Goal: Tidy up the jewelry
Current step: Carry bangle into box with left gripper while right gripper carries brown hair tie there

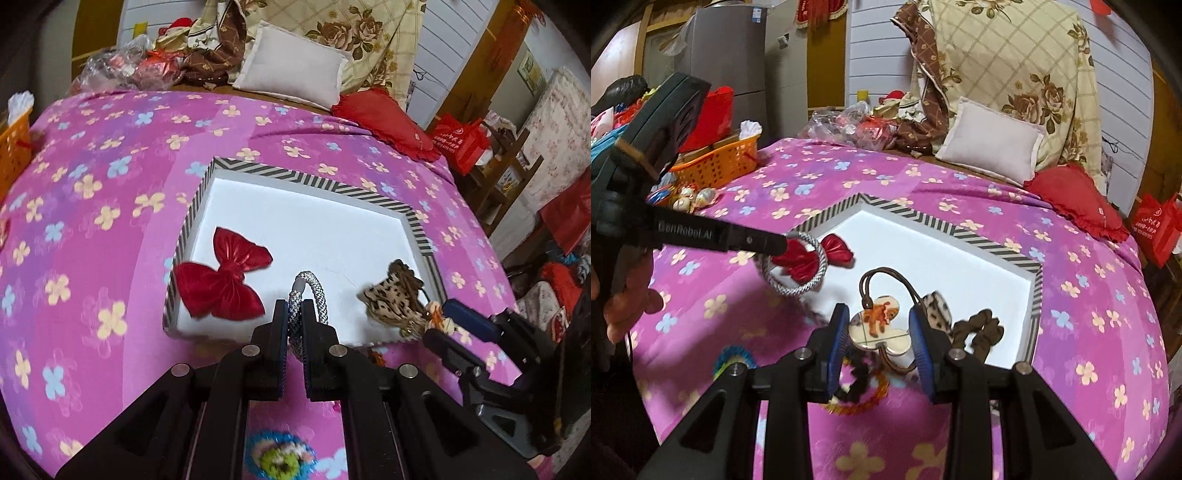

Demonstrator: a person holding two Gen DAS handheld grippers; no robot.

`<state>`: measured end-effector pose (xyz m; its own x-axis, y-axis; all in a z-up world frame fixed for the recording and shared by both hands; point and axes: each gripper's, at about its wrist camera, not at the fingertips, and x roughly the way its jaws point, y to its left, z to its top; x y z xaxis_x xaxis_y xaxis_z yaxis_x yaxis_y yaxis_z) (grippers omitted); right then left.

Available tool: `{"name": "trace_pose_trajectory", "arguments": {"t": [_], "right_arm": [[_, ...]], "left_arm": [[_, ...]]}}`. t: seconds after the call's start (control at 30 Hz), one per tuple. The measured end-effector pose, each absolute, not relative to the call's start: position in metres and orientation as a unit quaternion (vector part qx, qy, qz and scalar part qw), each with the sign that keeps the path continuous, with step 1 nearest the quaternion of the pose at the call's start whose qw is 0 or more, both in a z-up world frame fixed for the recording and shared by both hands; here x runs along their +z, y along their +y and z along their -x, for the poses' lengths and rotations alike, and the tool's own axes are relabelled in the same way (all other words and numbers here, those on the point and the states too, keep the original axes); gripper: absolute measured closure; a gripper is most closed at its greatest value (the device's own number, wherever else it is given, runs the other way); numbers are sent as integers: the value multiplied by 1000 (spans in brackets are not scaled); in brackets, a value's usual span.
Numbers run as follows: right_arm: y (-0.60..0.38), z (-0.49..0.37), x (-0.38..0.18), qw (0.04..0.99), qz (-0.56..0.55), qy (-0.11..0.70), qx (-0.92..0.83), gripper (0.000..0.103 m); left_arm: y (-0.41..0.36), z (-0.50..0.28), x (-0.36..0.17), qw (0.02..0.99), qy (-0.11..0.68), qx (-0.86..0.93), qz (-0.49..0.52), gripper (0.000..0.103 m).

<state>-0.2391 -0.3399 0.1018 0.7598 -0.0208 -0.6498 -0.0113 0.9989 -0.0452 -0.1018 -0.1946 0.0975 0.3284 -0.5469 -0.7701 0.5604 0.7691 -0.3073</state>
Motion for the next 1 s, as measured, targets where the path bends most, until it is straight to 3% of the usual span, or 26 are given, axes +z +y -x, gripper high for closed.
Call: {"name": "trace_pose_trajectory", "arguments": {"t": [1.0], "right_arm": [[-374,151,26,900,-35,435,1,69]], "left_arm": [[-232,57,32,807,510,-297,-25,94]]}}
